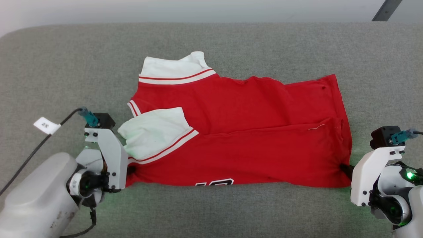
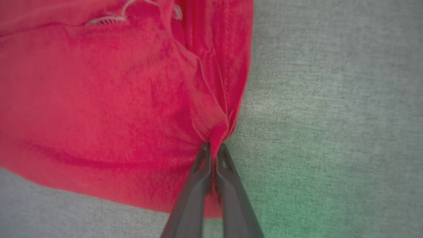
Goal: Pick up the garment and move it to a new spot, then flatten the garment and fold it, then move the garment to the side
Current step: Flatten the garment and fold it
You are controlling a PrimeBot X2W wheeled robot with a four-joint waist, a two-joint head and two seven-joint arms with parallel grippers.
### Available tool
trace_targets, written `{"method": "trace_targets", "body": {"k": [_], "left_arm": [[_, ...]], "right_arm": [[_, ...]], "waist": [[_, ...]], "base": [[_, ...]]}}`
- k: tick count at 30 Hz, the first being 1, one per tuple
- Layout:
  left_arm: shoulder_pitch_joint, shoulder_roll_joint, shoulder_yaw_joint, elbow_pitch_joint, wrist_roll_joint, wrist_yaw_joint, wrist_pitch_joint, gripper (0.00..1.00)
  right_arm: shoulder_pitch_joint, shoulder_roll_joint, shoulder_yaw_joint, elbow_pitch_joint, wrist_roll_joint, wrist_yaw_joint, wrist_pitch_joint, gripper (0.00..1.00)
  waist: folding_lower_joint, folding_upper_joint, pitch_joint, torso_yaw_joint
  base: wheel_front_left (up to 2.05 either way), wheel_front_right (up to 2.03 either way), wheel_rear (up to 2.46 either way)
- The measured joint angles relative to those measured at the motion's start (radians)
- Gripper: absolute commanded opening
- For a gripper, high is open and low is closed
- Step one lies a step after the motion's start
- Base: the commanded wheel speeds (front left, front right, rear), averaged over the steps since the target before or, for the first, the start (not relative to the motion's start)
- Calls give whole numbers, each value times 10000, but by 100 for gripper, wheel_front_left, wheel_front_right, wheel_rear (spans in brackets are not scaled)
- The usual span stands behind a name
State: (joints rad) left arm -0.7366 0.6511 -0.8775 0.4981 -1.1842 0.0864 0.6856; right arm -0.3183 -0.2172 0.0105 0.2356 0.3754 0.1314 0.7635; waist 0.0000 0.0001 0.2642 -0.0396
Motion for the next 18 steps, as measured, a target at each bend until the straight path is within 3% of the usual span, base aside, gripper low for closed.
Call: {"method": "trace_targets", "body": {"k": [8, 18], "left_arm": [[264, 301, -25, -479, -128, 146, 268, 0], [1343, 1455, -215, -2882, -192, 1279, 863, 0]], "right_arm": [[116, -422, 33, -301, 148, 4, 619, 0], [1345, -1003, -142, -1900, 435, 4, 1902, 0]], "waist": [[0, 0, -454, 120], [0, 0, -997, 268]], "base": [[0, 0, 0], [0, 0, 0]]}}
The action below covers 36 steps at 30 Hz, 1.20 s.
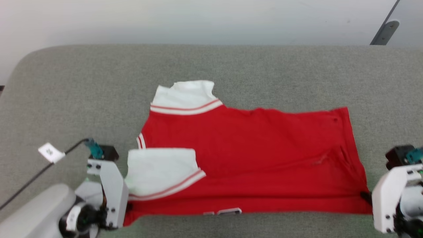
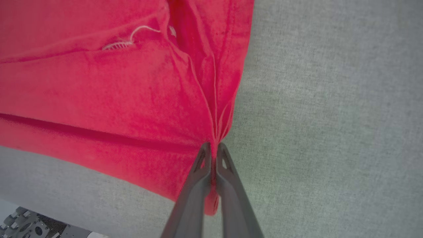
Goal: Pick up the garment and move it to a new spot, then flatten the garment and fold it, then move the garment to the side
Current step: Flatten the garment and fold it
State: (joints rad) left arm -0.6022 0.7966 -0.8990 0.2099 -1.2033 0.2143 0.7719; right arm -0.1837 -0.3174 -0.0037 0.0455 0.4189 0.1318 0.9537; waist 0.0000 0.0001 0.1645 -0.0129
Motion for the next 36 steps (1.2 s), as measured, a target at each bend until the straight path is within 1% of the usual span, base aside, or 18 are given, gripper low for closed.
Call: {"method": "trace_targets", "body": {"k": [4, 8, 9, 10, 12, 13, 14, 15, 16, 17, 18, 21, 25, 30, 33, 36], "left_arm": [[582, 412, 0, -1089, -94, 539, 2, 0], [1214, 677, -50, -1695, -267, 938, -73, 0], [1322, 706, -77, -1774, -276, 955, -94, 3], [1406, 721, -104, -1804, -274, 997, -117, 9], [1519, 711, -142, -1810, -263, 1026, -226, 38], [1539, 698, -159, -1768, -240, 1026, -265, 76], [1548, 663, -167, -1689, -211, 1024, -322, 100], [1548, 625, -169, -1634, -198, 1022, -349, 100], [1550, 596, -165, -1567, -198, 1003, -387, 100], [1548, 571, -157, -1513, -198, 959, -407, 100], [1538, 564, -148, -1465, -198, 936, -405, 100], [1429, 610, -63, -1446, -215, 922, -328, 100], [1072, 970, 117, -1735, -199, 897, -105, 100], [308, 1415, 462, -2226, -140, 943, 219, 100], [-312, 1511, 731, -2232, 35, 920, 268, 100], [-945, 1388, 892, -1898, 364, 487, -19, 100]], "right_arm": [[717, 6, -301, -598, 17, 0, 433, 0], [1414, 249, -495, -926, 63, -2, 675, 0], [1501, 282, -499, -970, 59, -2, 677, 0], [1553, 318, -508, -965, 33, -2, 665, 0], [1595, 420, -510, -890, -2, -2, 575, 0], [1596, 451, -485, -825, -46, -2, 502, 0], [1589, 464, -445, -750, -90, -2, 380, 0], [1568, 466, -395, -669, -117, -2, 286, 23], [1540, 474, -322, -583, -140, -2, 159, 40], [1491, 477, -251, -487, -140, -2, -6, 82], [1444, 468, -194, -405, -140, -2, -117, 100], [1330, 453, -148, -288, -134, -2, -226, 100], [1290, 374, -192, -343, 6, -2, -384, 100], [1118, 445, -382, -863, 19, -4, -780, 100], [916, 652, -606, -1208, -90, -4, -1455, 100], [681, 894, -700, -1534, -405, -4, -2552, 100]], "waist": [[0, 0, -124, 48], [0, 0, -143, 44], [0, 0, -132, 32], [0, 0, -119, 19], [0, 0, -97, -12], [0, 0, -86, -29], [0, 0, -76, -48], [1, 0, -66, -68], [0, 0, -62, -87], [0, 0, -60, -107], [0, 0, -61, -125], [0, 0, -89, -181], [0, 0, -136, -279], [0, 0, -139, -465], [0, 0, -99, -628], [0, 0, -18, -826]], "base": [[0, 0, 0], [0, 0, 0], [0, 0, 0], [0, 0, 0], [0, 0, 0], [0, 0, 0], [0, 0, 0], [0, 0, 0], [0, 0, 0], [0, 0, 0], [0, 0, 0], [0, 0, 0], [0, 0, 0], [0, 0, 0], [0, 0, 0], [0, 0, 0]]}}
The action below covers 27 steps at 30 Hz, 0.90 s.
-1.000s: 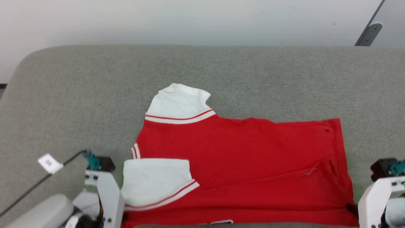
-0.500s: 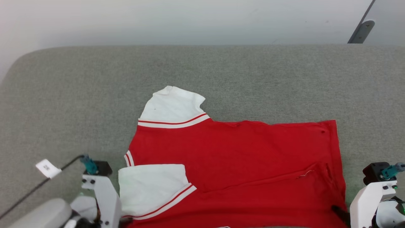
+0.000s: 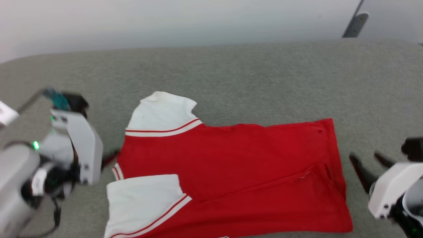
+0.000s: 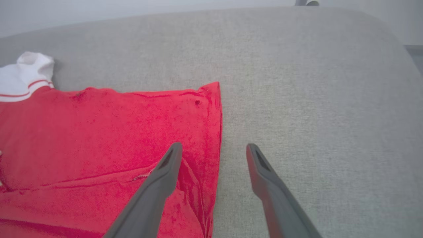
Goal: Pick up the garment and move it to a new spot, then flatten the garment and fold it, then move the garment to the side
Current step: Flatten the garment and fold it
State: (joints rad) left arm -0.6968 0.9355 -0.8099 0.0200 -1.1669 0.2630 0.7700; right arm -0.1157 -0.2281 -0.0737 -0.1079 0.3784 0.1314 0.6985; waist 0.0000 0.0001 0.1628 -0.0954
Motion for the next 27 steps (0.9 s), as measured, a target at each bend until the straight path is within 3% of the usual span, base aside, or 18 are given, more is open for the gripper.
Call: {"method": "trace_targets", "body": {"k": [8, 13, 24, 27], "left_arm": [[-1534, -671, 305, 1703, 905, -1227, -1294, 100], [-2416, -1043, 291, 2846, 1461, -1833, -1829, 100], [-3883, -1597, -153, 5122, 1708, -2963, -905, 100], [-4161, -1766, -238, 5678, 1728, -3080, -627, 100]], "right_arm": [[-708, 439, 472, -90, -1049, 0, -3785, 100], [-880, 757, 625, 238, -1430, 0, -5354, 100], [-1058, 1254, 773, 821, -1549, 0, -6205, 100], [-1193, 1350, 775, 936, -1515, 0, -6289, 100]], "waist": [[0, -1, 411, -686], [0, 0, 786, -1142], [0, 0, 1771, -1935], [0, 0, 2031, -2078]], "base": [[0, 0, 0], [0, 0, 0], [0, 0, 0], [0, 0, 0]]}}
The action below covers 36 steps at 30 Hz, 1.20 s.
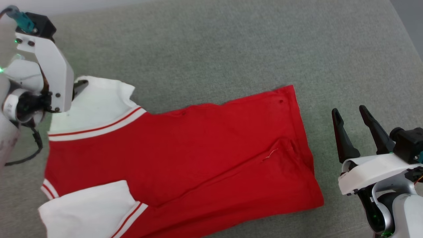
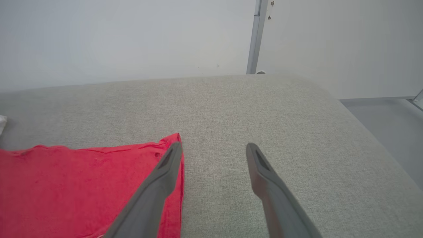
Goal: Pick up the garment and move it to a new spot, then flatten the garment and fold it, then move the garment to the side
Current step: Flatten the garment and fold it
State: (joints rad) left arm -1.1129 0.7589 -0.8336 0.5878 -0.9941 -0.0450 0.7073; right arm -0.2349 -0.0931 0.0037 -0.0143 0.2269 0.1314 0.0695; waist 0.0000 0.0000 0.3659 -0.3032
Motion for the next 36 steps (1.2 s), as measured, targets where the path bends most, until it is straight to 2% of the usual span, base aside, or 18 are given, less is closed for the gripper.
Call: {"method": "trace_targets", "body": {"k": [10, 11, 12, 13, 16, 22, 28, 35, 36], "left_arm": [[-615, -397, -353, 1262, 104, -253, 742, 100], [-657, -453, -364, 1360, 96, -255, 769, 36], [-702, -495, -385, 1413, 98, -268, 823, 6], [-754, -533, -387, 1475, 92, -301, 846, 0], [-889, -633, -410, 1638, 75, -360, 899, 0], [-1113, -913, -497, 1824, 90, -489, 811, 0], [-1360, -1275, -623, 1950, 148, -619, 560, 0], [-1530, -1634, -740, 2142, 146, -738, 290, 0], [-1538, -1674, -750, 2188, 140, -742, 224, 0]], "right_arm": [[-292, 125, 0, 182, -13, 0, 13, 100], [-324, 134, 17, 194, -10, 0, 56, 100], [-399, 134, 63, 207, -8, 0, 169, 100], [-470, 144, 100, 201, 33, 0, 290, 100], [-685, 148, 274, 171, 203, 0, 828, 100], [-1743, -98, 738, 366, 577, 0, 2615, 100], [-3038, -510, 1047, 1530, 1081, 0, 4475, 100], [-4063, -855, 1488, 3112, 1929, 0, 6107, 100], [-4199, -918, 1572, 3269, 2033, 0, 6282, 87]], "waist": [[-1, 0, 554, -186], [0, 0, 578, -180], [0, 0, 600, -172], [0, 0, 622, -163], [0, 0, 681, -121], [0, 0, 767, 37], [0, 0, 853, 334], [0, 0, 923, 696], [0, 0, 921, 742]], "base": [[0, 0, 0], [0, 0, 0], [0, 0, 0], [0, 0, 0], [0, 0, 0], [0, 0, 0], [0, 0, 0], [0, 0, 0], [0, 0, 0]]}}
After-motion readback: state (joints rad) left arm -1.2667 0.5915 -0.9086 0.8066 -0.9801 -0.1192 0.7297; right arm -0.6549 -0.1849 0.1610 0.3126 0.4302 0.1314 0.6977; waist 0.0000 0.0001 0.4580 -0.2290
